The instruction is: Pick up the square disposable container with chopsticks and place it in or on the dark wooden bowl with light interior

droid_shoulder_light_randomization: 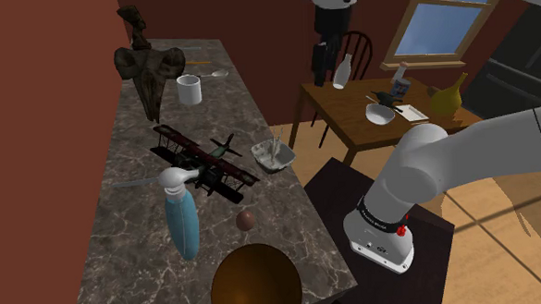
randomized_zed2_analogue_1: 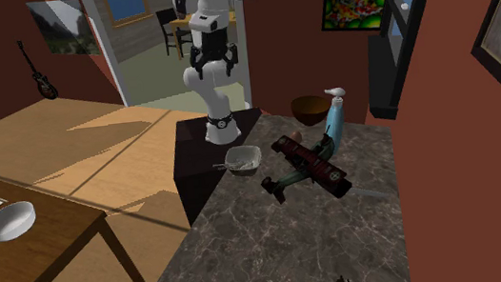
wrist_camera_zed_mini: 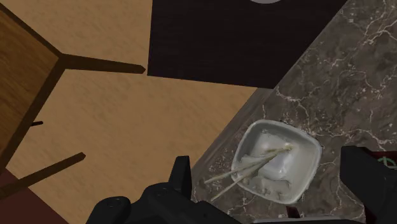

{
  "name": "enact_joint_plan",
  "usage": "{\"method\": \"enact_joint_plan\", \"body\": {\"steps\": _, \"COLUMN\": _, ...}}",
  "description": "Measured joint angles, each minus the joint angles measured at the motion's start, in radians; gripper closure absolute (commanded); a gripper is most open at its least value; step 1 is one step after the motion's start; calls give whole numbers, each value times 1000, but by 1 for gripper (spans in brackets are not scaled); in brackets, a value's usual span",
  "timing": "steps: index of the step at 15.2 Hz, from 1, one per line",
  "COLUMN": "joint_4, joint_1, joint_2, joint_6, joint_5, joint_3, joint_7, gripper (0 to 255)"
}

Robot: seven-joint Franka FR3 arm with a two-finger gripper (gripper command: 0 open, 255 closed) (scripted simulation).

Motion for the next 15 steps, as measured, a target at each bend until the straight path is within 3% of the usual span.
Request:
{"method": "enact_joint_plan", "body": {"steps": 5, "joint_4": -67, "joint_1": -5, "joint_2": 30, "joint_6": 85, "joint_5": 22, "joint_3": 53, "joint_7": 98, "gripper": 0}}
{"method": "enact_joint_plan", "body": {"steps": 15, "joint_4": -143, "joint_1": -38, "joint_2": 274, "joint_6": 361, "joint_5": 49, "joint_3": 227, "joint_7": 432, "gripper": 0}}
